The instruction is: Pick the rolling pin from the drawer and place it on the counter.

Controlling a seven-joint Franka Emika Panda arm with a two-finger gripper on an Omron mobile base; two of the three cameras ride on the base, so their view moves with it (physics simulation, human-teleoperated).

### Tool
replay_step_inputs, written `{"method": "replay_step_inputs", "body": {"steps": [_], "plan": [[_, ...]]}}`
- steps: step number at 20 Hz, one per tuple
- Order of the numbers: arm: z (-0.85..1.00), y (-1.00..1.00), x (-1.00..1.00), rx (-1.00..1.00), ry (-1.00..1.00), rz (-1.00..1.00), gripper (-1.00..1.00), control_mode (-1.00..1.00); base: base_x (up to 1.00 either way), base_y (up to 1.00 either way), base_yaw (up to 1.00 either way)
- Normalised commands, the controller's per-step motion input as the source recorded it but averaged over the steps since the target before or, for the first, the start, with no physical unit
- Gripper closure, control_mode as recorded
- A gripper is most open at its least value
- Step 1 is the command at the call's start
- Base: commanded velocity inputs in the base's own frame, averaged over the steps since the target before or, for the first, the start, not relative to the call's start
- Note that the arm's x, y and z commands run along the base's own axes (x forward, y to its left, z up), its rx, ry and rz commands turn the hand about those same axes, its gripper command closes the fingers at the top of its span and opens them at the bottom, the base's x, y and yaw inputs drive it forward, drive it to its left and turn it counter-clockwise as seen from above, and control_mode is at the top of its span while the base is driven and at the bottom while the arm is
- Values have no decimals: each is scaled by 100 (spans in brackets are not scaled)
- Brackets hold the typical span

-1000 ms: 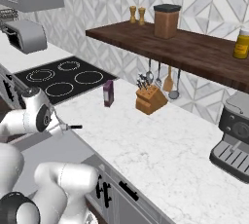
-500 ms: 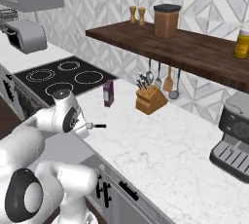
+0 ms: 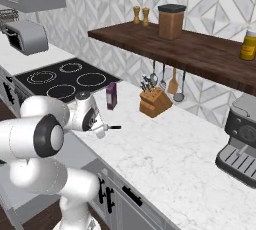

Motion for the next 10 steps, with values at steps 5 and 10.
{"method": "replay_step_inputs", "body": {"steps": [5,10], "plan": [[-44,-18,74,0,5,-3,-100,-100,0,0,0],[-2,-12,5,0,-7,-1,-100,-100,0,0,0]]}}
